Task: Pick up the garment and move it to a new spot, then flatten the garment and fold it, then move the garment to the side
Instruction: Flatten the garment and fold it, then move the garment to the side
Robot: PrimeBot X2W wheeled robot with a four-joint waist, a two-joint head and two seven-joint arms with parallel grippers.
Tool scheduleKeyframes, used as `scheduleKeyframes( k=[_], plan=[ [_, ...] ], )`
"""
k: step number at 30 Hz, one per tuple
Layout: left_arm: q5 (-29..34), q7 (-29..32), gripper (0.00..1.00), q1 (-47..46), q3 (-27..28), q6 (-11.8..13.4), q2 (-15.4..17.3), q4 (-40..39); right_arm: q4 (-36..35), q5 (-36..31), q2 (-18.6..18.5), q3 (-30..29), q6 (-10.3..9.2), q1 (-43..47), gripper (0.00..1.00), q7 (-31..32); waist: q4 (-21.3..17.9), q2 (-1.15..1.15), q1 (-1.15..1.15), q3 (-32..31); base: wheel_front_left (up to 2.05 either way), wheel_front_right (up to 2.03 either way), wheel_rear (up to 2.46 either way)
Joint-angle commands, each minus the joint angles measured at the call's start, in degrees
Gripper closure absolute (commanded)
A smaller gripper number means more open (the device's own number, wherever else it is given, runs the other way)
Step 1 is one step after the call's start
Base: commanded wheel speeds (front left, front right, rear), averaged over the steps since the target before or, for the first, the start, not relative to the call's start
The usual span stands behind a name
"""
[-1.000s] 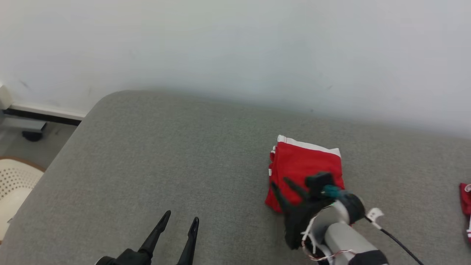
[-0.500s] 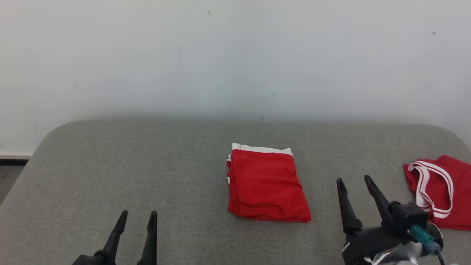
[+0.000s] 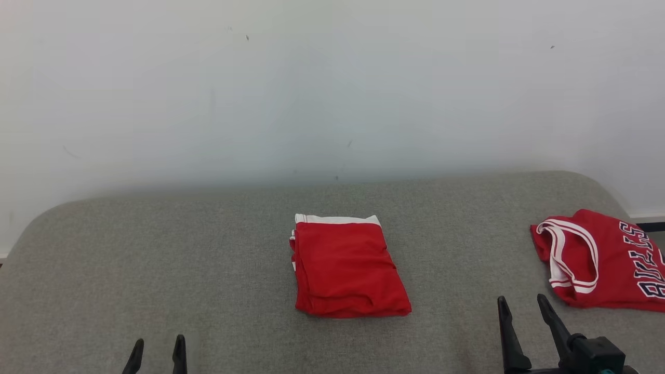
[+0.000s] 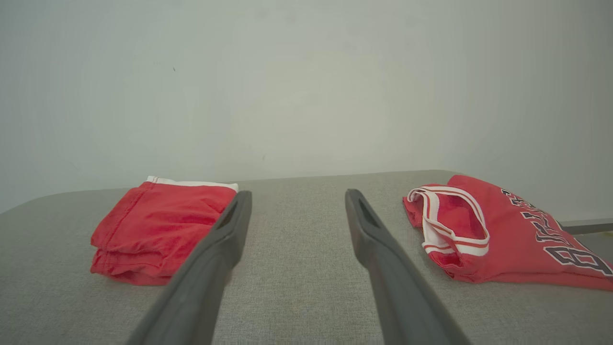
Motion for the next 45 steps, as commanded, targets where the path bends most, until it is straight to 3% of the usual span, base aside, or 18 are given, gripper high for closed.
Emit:
scheduleKeyframes(
  k=[1, 7, 26, 32, 36, 37, 45],
  plan=[
    [0.6, -0.2, 0.0, 1.0, 0.5, -0.3, -0.2, 0.3, 0.5, 0.5, 0.0, 0.1, 0.05, -0.1, 0.0, -0.5, 0.0, 0.0, 0.0, -0.2, 0.0, 0.0, 0.0],
    [1.3, -0.2, 0.0, 2.5, 2.1, -1.6, -0.7, 1.6, 2.6, 1.7, 0.2, 0.7, 0.05, -1.2, 0.0, -1.3, 0.5, 0.0, 0.0, -0.6, 0.0, 0.0, 0.0],
    [2.6, -0.2, 0.0, 1.8, 1.5, -2.0, -1.3, 1.8, 3.7, 0.0, 0.3, 0.6, 0.05, -1.9, 0.0, -0.5, 1.0, 0.0, 0.0, -0.3, 0.0, 0.0, 0.0],
    [2.1, -0.2, 0.0, 1.1, 1.0, -2.0, -1.2, 1.4, 3.2, -2.2, 0.3, 1.1, 0.04, -3.8, 0.0, 3.1, 1.6, 0.0, 0.0, 0.0, 0.0, 0.0, 0.0],
    [2.3, -0.2, 0.0, 1.0, 0.6, -2.0, -1.0, 0.6, 4.6, -2.4, 0.1, 2.9, 0.04, -8.0, 0.0, 13.7, 2.1, 0.0, 0.0, 1.1, 0.0, 0.0, 0.0],
    [2.3, -0.2, 0.0, 1.0, 0.6, -2.0, -1.0, 0.6, 4.6, -2.4, 0.1, 2.9, 0.04, -8.0, 0.0, 13.7, 2.1, 0.0, 0.0, 1.1, 0.0, 0.0, 0.0],
    [2.5, -0.2, 0.0, -0.6, -1.6, -2.0, -0.4, -0.8, 10.7, -0.3, -0.6, 3.2, 0.04, -21.0, 0.0, 43.1, 5.8, 0.0, 0.0, 4.9, 0.0, 0.0, 0.0]
  ],
)
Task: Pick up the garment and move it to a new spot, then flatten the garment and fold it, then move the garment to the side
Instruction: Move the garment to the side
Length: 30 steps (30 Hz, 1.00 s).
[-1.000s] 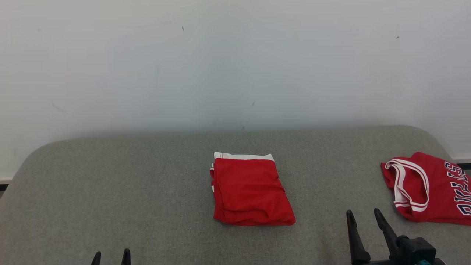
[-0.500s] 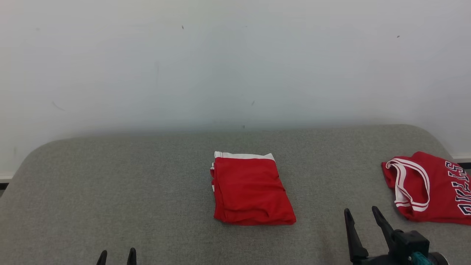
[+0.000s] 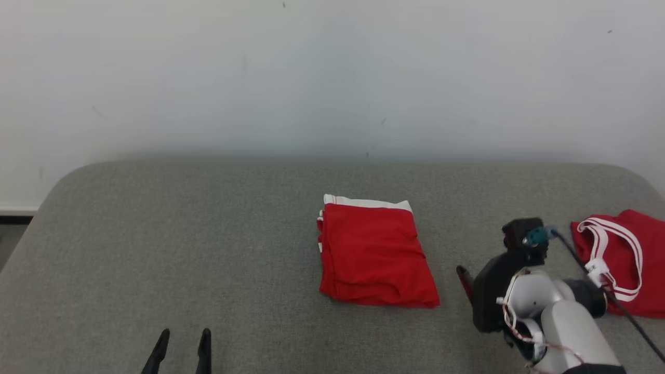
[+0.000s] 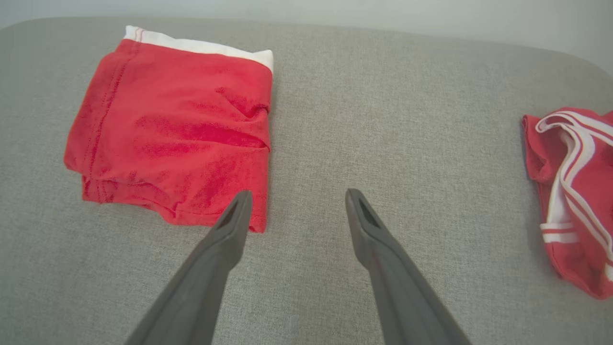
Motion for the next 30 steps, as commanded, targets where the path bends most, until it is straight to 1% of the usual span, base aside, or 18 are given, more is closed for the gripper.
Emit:
scheduleKeyframes(
  k=[1, 3, 4, 7, 11, 12, 17, 26, 27, 28, 29, 30],
  plan=[
    [0.4, -0.2, 0.0, -1.4, -0.9, -0.1, 0.2, -0.7, 0.9, 0.6, -0.1, -1.3, 0.03, -2.5, 0.0, 2.2, 2.8, 0.0, -0.01, 2.6, 0.0, 0.0, 0.0],
    [0.8, -0.2, 0.0, -2.0, -2.0, -0.1, 0.3, -1.3, 2.8, -0.1, -0.4, -3.3, 0.03, -5.7, 0.0, 3.8, 4.5, 0.0, -0.01, 4.0, 0.0, 0.0, 0.0],
    [1.2, -0.2, 0.0, -2.8, -3.0, 0.0, 0.3, -2.1, 5.1, -1.8, -0.9, -5.7, 0.03, -8.4, 0.0, 3.3, 6.5, 0.0, -0.01, 5.8, 0.0, 0.0, 0.0],
    [1.6, -0.2, 0.0, -4.7, -5.3, 0.0, 0.3, -3.1, 9.2, -4.1, -0.8, -10.6, 0.04, -12.3, 0.0, 2.3, 9.6, 0.0, -0.01, 8.9, 0.0, 0.0, 0.0],
    [2.3, -0.2, 0.0, -6.7, -6.7, 0.0, 0.0, -4.3, 13.8, -7.3, -0.7, -13.5, 0.04, -15.9, 0.0, 0.0, 12.5, 0.0, -0.01, 12.0, 0.0, 0.0, 0.0],
    [2.4, -0.2, 0.0, -7.1, -6.7, 0.0, -0.1, -4.6, 14.6, -7.3, -0.4, -14.0, 0.04, -16.4, 0.0, -0.4, 13.0, 0.0, -0.01, 12.8, 0.0, 0.0, 0.0],
    [2.7, -0.2, 0.0, -8.0, -6.3, 0.0, -0.7, -5.3, 18.8, -6.7, 0.4, -14.0, 0.04, -17.7, 0.0, -1.8, 13.7, 0.0, -0.01, 14.6, 0.0, 0.0, 0.0],
    [2.7, -0.2, 0.0, -8.7, -7.2, 0.0, -0.9, -4.1, 26.1, -1.7, 1.1, -11.3, 0.11, -17.2, 0.0, -1.2, 13.3, 0.0, -0.01, 14.8, 0.0, 0.0, 0.0],
    [2.5, -0.2, 0.0, -8.8, -7.5, 0.0, -0.9, -4.0, 27.1, -1.3, 1.2, -11.3, 0.11, -17.3, 0.33, -1.1, 13.2, 0.0, -0.01, 14.7, 0.0, 0.0, 0.0],
    [2.4, -0.2, 0.0, -8.9, -7.7, 0.0, -0.8, -3.8, 27.8, -1.2, 1.2, -11.3, 0.1, -17.2, 0.57, -1.1, 13.2, 0.0, -0.01, 14.6, 0.0, 0.0, 0.0],
    [2.3, -0.2, 0.0, -9.0, -7.7, 0.0, -0.7, -3.7, 28.4, -1.3, 1.2, -11.2, 0.1, -17.1, 1.0, -1.3, 13.1, 0.0, -0.01, 14.5, 0.0, 0.0, 0.0],
    [2.2, -0.2, 0.0, -9.0, -7.8, 0.0, -0.5, -3.5, 29.1, -1.3, 1.2, -11.1, 0.1, -17.2, 1.0, -1.6, 13.1, 0.0, -0.01, 14.4, 0.0, 0.0, 0.0]
  ],
)
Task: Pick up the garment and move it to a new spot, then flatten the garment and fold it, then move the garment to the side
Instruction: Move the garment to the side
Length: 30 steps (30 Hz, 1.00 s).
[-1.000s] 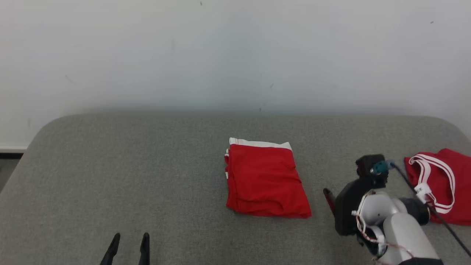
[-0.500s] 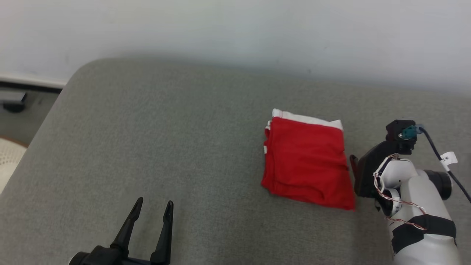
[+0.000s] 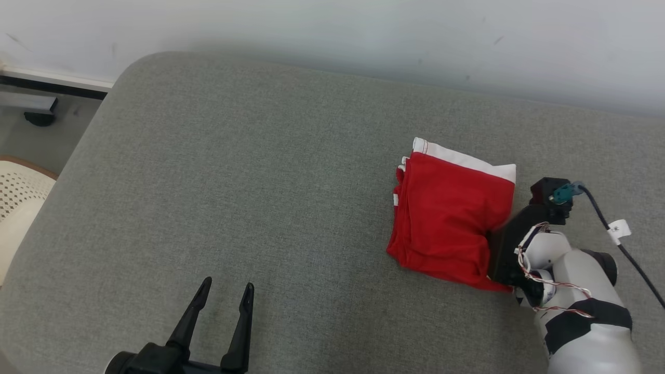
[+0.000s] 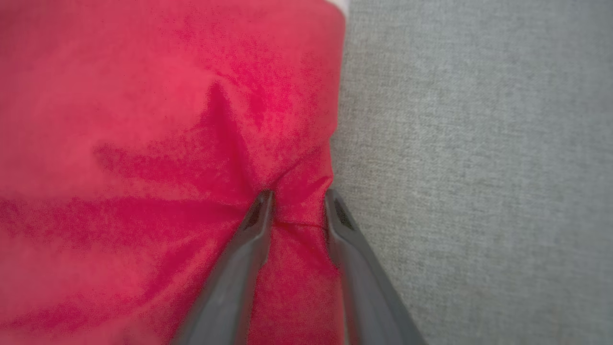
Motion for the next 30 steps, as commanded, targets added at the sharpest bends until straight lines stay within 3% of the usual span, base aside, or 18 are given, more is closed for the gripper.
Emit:
scheduleKeyframes(
  k=[1, 7, 12, 21, 30],
  plan=[
    [-0.4, -0.2, 0.0, -0.9, 0.2, 0.1, 0.3, 0.2, 2.7, -0.2, 0.9, 0.7, 0.19, 2.1, 1.0, 0.2, -0.3, 0.0, 0.0, -0.4, 0.0, 0.0, 0.0],
    [-0.5, -0.2, 0.0, 0.0, 0.7, 0.1, 0.7, 0.5, 2.6, -3.0, 0.6, 1.0, 0.12, 1.1, 1.0, -3.8, -2.2, 0.0, 0.0, -2.3, 0.0, 0.0, 0.0],
    [-0.8, -0.2, 0.0, 1.4, 0.5, 0.1, 1.1, 0.4, -1.4, -5.1, -0.4, 0.8, 0.12, 2.4, 1.0, -7.3, -5.2, 0.0, 0.0, -5.5, 0.0, 0.0, 0.0],
    [-1.0, -0.2, 0.0, 2.8, 0.0, 0.1, 1.9, -0.2, -13.5, -9.7, -9.8, -1.9, 0.12, 9.9, 1.0, -4.2, -10.2, 0.0, 0.0, -8.1, 0.0, 0.0, 0.0],
    [-1.4, -0.2, 0.0, 1.3, -0.5, 0.1, 4.5, -1.0, -19.4, -11.8, -20.5, 3.1, 0.12, 11.7, 1.0, -2.0, -11.3, 0.0, 0.0, -5.5, 0.0, 0.0, 0.0]
  ],
)
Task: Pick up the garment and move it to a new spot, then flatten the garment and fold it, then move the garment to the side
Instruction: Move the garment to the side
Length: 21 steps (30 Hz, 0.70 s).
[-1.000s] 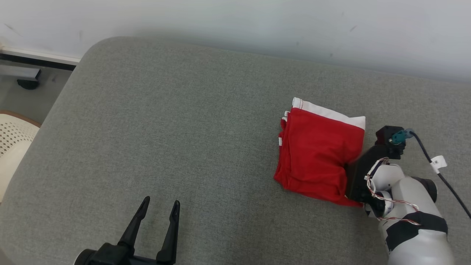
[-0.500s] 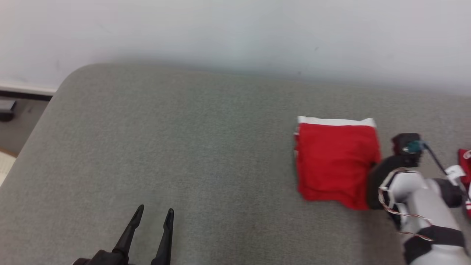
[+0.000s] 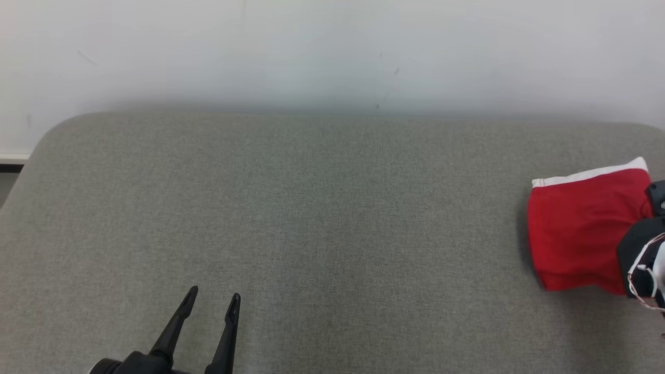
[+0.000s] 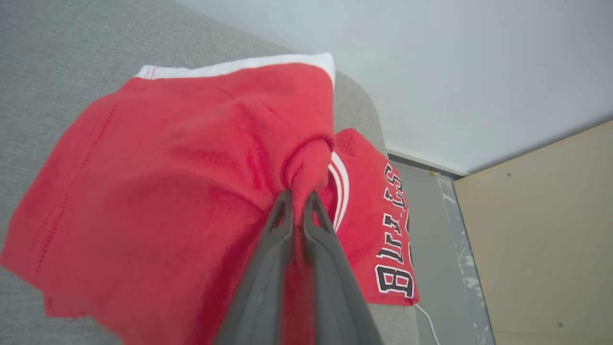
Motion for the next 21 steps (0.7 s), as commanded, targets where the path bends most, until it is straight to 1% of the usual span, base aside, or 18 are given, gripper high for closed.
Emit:
scheduleKeyframes(
  k=[1, 4, 5, 7, 9, 11, 13, 16, 19, 21],
  plan=[
    [-0.2, -0.2, 0.0, -0.4, 0.1, 0.1, 0.6, -0.1, -0.2, -0.4, -1.1, 0.8, 0.03, -0.6, 1.0, -0.4, -0.3, -0.01, 0.01, 1.0, 0.0, 0.0, 0.0],
    [-0.1, -0.2, 0.0, -1.2, -0.3, 0.1, 1.0, -0.4, 0.5, -0.6, -4.9, 3.4, 0.03, -2.2, 1.0, -0.8, -0.4, -0.01, 0.01, 2.5, 0.0, 0.0, 0.0],
    [-0.1, -0.2, 0.0, -1.6, -0.6, 0.1, 1.2, -0.4, 1.1, -0.7, -6.3, 5.1, 0.03, -2.3, 1.0, -1.1, -0.3, -0.01, 0.01, 2.9, 0.0, 0.0, 0.0],
    [-0.2, -0.2, 0.0, -2.1, -1.2, 0.1, 1.4, -0.4, 2.4, 1.2, -8.7, 8.8, 0.03, -2.8, 1.0, -1.2, 0.0, -0.01, 0.01, 3.8, 0.0, 0.0, 0.0],
    [-0.4, -0.2, 0.0, -2.7, -1.6, 0.1, 1.8, -0.4, 3.5, 3.0, -12.4, 11.8, 0.02, -3.4, 1.0, -1.4, 0.4, -0.01, 0.01, 4.4, 0.0, 0.0, 0.0],
    [-0.6, -0.2, 0.0, -3.2, -1.5, 0.1, 2.2, -0.6, 3.9, 4.4, -15.8, 13.4, -0.04, -4.4, 1.0, -1.8, 0.4, -0.01, 0.01, 5.2, 0.0, 0.0, 0.0],
    [-0.8, -0.2, 0.0, -3.2, -1.2, 0.1, 2.4, -0.6, 4.3, 5.1, -18.3, 14.8, -0.03, -5.0, 1.0, -2.1, 0.2, -0.01, 0.01, 5.9, 0.0, 0.0, 0.0],
    [-0.6, -0.2, 0.0, -3.5, -1.4, 0.1, 2.3, -0.6, 5.1, 5.3, -21.3, 15.4, -0.03, -5.5, 1.0, -2.6, 0.4, -0.01, 0.01, 6.8, 0.0, 0.0, 0.0],
    [-0.6, -0.2, 0.0, -4.1, -2.2, 0.1, 2.3, -0.7, 5.5, 4.9, -23.3, 15.7, -0.03, -4.6, 1.0, -3.4, 0.7, -0.01, 0.01, 7.7, 0.0, 0.0, 0.0],
    [-0.5, -0.2, 0.0, -4.2, -2.5, 0.1, 2.4, -0.6, 5.4, 4.4, -24.0, 15.6, -0.04, -4.3, 1.0, -3.6, 0.7, -0.01, 0.01, 8.0, 0.0, 0.0, 0.0]
  ],
)
